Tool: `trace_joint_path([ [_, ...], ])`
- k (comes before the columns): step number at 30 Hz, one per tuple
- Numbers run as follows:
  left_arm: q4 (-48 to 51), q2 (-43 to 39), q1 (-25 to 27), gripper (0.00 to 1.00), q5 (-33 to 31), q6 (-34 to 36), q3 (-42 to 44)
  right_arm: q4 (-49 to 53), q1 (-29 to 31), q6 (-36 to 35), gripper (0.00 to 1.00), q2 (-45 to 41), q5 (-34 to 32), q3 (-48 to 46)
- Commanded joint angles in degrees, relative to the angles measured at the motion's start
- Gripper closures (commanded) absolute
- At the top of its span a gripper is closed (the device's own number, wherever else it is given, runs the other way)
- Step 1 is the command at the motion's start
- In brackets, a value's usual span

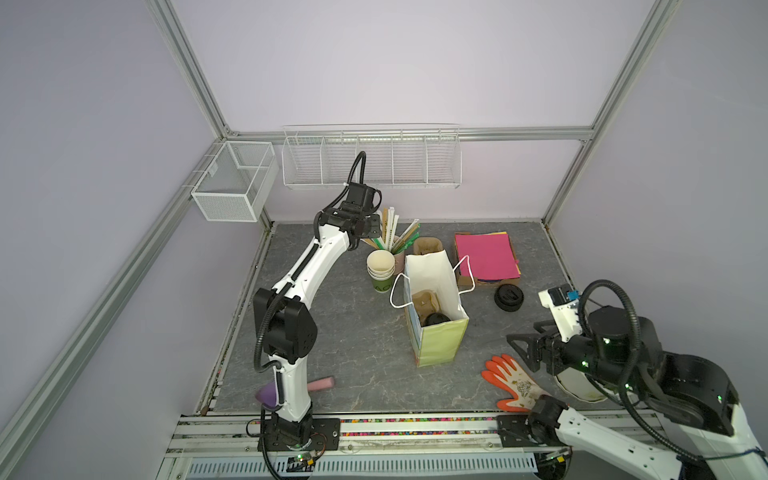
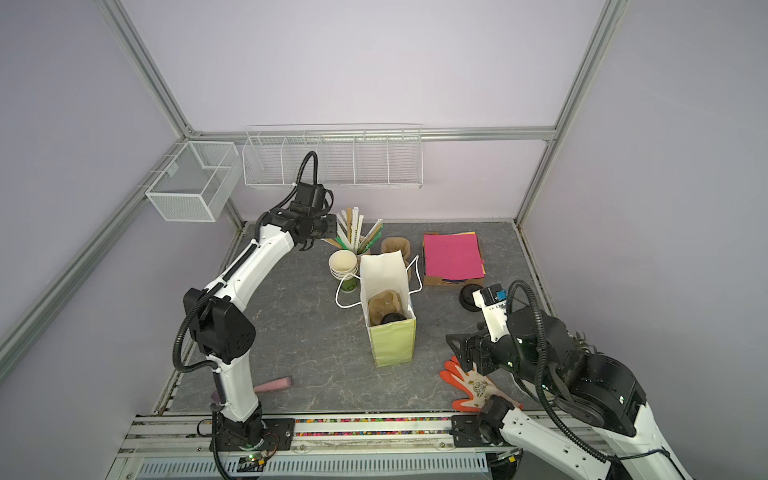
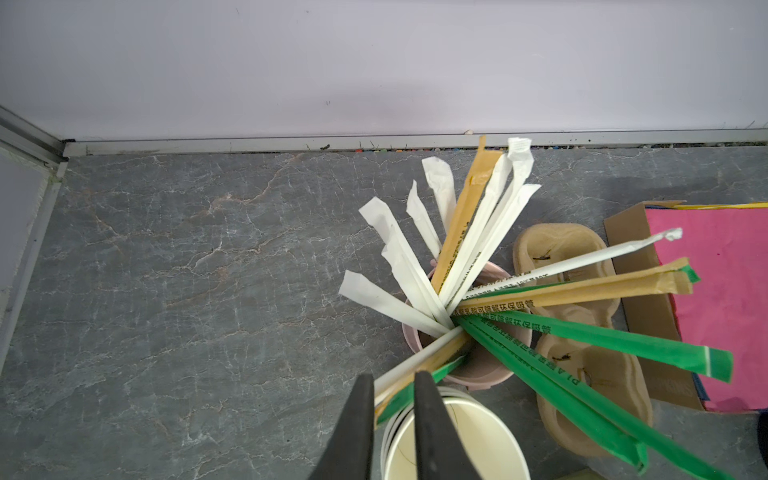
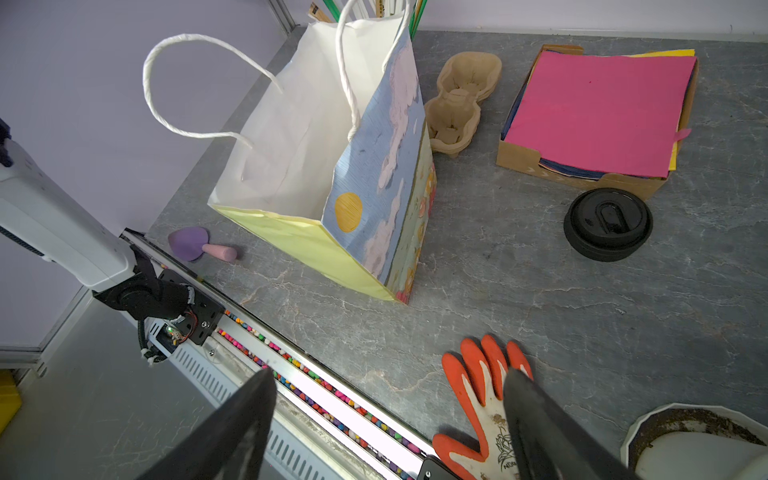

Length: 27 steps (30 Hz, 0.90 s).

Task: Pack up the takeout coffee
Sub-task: 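Move the left gripper over the straw holder while the right draws back, then grasp a green wrapped straw from the holder with the left gripper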

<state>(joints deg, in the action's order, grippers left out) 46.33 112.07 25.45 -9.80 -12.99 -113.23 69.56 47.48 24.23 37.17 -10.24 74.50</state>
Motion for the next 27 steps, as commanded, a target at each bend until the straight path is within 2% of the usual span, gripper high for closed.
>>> trace_joint_path([
  [1, 2.1, 1.9, 0.0, 0.81, -0.4, 0.8, -1.0, -1.1, -0.2, 1.0, 0.12, -0.6, 0.8, -0.9],
  [4, 2.5, 2.6, 0.0, 0.84, -0.2, 0.8, -1.7, -1.0, -0.2, 1.2, 0.12, -0.8, 0.9, -1.0],
  [10, 3.4, 2.5, 0.0, 1.00, -0.1, 0.4, -3.6, -0.8, -0.2, 1.5, 0.12, -1.2, 0.5, -1.1],
  [21, 5.4, -2.9, 0.0, 1.00, 1.9, -0.3, -8.7, -1.4, -0.2, 2.1, 0.12, -1.6, 0.7, -2.3],
  [27, 8.9, -10.6, 0.1, 1.00, -0.1, 1.1, -10.2, -1.0, -0.2, 2.4, 0.12, -1.3, -2.5, -3.3],
])
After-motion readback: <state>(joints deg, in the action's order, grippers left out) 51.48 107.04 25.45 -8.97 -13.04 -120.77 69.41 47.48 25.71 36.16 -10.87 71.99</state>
